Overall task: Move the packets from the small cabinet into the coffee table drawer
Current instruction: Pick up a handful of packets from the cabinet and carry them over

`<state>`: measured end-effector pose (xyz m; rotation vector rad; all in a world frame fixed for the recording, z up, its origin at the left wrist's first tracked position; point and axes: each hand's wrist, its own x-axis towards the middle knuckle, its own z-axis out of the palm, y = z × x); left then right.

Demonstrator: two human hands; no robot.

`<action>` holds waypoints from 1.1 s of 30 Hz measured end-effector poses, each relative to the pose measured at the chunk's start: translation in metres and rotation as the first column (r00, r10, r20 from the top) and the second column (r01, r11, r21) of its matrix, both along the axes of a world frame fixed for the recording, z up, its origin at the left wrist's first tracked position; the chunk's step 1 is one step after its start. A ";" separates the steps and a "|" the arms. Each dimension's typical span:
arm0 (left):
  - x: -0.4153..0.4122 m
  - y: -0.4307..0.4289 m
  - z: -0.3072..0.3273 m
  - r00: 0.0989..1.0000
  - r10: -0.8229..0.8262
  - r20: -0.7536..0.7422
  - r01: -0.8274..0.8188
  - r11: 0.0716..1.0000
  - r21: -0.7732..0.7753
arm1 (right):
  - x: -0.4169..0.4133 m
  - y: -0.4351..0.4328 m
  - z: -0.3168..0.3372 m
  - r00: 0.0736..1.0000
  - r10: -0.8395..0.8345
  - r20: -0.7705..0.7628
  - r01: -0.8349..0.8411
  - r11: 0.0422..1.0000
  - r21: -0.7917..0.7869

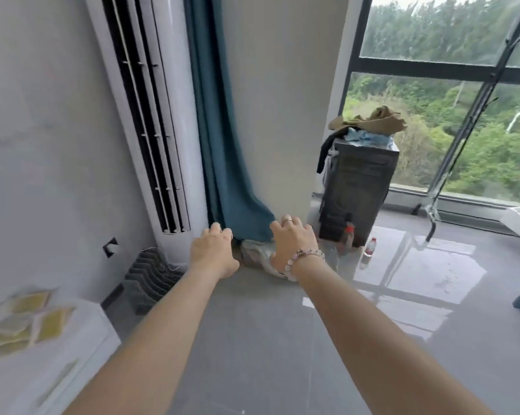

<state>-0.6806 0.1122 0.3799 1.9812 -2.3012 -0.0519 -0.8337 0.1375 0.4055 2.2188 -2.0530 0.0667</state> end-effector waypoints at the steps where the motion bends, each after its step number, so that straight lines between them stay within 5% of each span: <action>1: 0.016 -0.008 0.002 0.998 0.055 0.001 -0.055 0.998 0.005 | 0.014 -0.015 0.001 0.998 0.058 0.001 -0.058 0.998 -0.003; 14: 0.162 -0.038 0.009 0.848 0.530 0.016 -0.530 0.847 0.024 | 0.181 -0.138 0.000 0.845 0.535 -0.004 -0.534 0.844 0.037; 20: 0.238 -0.002 -0.004 0.685 0.728 0.044 -0.729 0.682 0.067 | 0.288 -0.122 -0.016 0.657 0.752 0.053 -0.754 0.655 0.046; 33: 0.389 -0.017 -0.009 0.526 0.851 0.007 -0.848 0.523 0.084 | 0.458 -0.148 -0.026 0.531 0.848 -0.015 -0.846 0.531 0.045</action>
